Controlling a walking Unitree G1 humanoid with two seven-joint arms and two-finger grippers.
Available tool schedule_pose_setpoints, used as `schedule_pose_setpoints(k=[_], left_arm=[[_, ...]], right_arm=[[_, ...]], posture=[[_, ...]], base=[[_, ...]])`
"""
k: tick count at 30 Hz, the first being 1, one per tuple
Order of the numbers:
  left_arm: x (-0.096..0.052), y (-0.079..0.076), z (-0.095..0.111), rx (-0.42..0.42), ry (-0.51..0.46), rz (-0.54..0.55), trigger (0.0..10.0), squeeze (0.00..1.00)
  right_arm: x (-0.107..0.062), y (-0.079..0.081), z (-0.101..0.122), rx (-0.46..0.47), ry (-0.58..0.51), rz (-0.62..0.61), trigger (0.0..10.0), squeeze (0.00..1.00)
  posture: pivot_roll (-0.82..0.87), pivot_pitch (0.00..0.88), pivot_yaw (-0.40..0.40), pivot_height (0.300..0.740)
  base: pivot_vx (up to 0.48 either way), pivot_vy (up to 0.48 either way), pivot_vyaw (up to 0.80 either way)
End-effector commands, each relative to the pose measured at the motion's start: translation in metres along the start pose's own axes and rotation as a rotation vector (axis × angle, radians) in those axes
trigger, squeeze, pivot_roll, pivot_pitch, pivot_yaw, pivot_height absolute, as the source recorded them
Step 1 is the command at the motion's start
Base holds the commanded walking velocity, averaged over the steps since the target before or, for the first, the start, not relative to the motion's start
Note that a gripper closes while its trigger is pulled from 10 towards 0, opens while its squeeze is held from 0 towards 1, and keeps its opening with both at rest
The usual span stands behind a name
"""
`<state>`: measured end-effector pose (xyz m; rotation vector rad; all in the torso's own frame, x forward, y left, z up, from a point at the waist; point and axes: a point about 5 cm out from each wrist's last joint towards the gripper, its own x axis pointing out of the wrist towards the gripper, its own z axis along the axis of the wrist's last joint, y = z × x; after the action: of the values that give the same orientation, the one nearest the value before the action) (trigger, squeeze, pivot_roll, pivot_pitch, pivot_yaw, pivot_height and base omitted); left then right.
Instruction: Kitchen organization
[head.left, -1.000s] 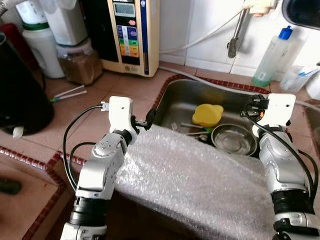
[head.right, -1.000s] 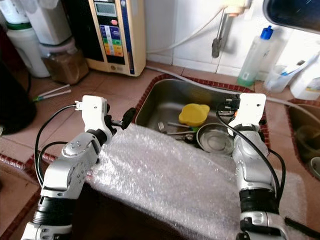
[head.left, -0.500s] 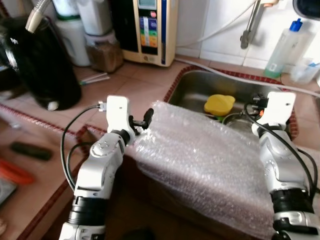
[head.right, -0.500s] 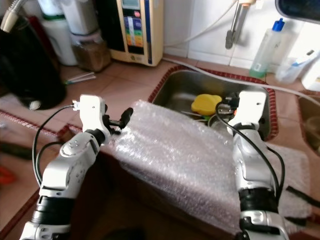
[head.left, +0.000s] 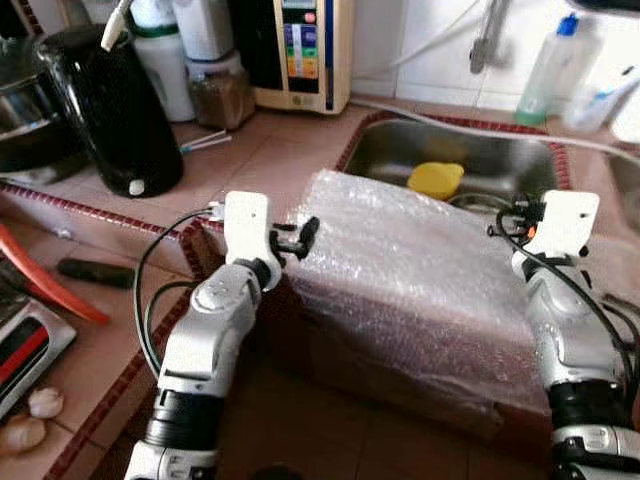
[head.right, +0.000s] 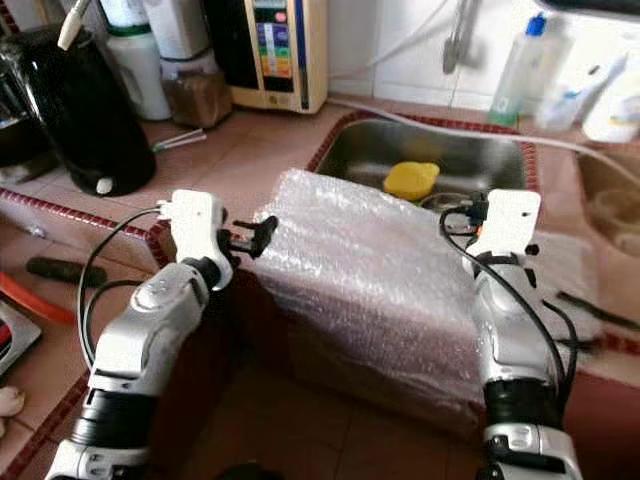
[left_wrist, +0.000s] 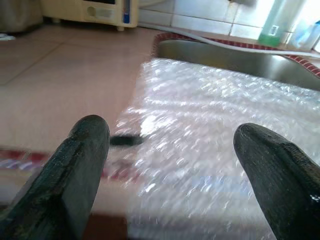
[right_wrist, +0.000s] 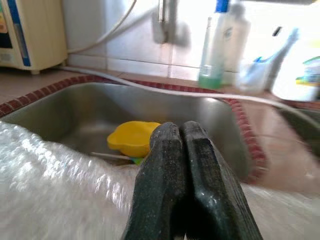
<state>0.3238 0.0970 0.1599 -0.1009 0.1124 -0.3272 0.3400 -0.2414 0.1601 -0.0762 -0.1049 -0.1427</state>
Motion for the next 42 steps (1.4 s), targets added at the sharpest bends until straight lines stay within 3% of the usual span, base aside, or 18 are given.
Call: schedule_pose_setpoints(k=[1,14,22,27,30,34,36,39,42], left_arm=[[-0.001,0.006,0.0,0.008,0.0,0.015,10.0,0.0],[0.0,0.009,-0.002,0.028,-0.006,0.012,10.0,0.0],[-0.002,0.024,-0.011,0.039,-0.018,0.049,10.0,0.0],[-0.007,0.031,-0.021,0.034,-0.017,0.078,10.0,0.0],[-0.014,0.034,-0.03,0.095,-0.024,0.086,10.0,0.0],[-0.024,0.043,-0.048,0.091,0.02,0.13,10.0,0.0],[-0.034,0.052,-0.057,0.148,0.032,0.147,10.0,0.0],[-0.046,0.063,-0.07,0.121,0.072,0.197,10.0,0.0],[-0.055,0.069,-0.081,0.159,0.099,0.217,10.0,0.0]], right_arm=[[0.003,0.003,0.006,0.008,-0.02,0.003,10.0,0.0],[0.005,0.005,0.006,0.007,-0.021,0.008,10.0,0.0],[0.002,0.006,0.002,-0.014,-0.019,0.017,10.0,0.0],[-0.006,0.014,-0.003,-0.08,-0.035,0.056,10.0,0.0],[-0.015,0.022,-0.009,-0.075,-0.035,0.079,10.0,0.0],[-0.028,0.029,-0.022,-0.082,-0.003,0.108,10.0,0.0],[-0.037,0.028,-0.028,-0.151,-0.008,0.131,10.0,0.0],[-0.046,0.022,-0.038,-0.134,0.032,0.122,10.0,0.0],[-0.051,0.018,-0.043,-0.147,0.049,0.122,10.0,0.0]], posture=[[0.05,0.0,0.04,0.74],[0.05,0.0,0.037,0.74],[0.05,0.0,0.035,0.74],[0.05,0.0,0.03,0.74],[0.05,0.0,0.029,0.74],[0.05,0.0,0.027,0.74],[0.05,0.0,0.026,0.74],[0.05,0.0,0.025,0.74],[0.04,0.0,0.024,0.74]], base=[[-0.247,0.0,0.0],[-0.095,0.0,0.0],[0.0,0.0,0.0],[0.0,0.0,0.0],[0.0,0.0,0.0],[0.0,0.0,0.0],[0.0,0.0,0.0],[0.0,0.0,0.0],[0.0,0.0,0.0]])
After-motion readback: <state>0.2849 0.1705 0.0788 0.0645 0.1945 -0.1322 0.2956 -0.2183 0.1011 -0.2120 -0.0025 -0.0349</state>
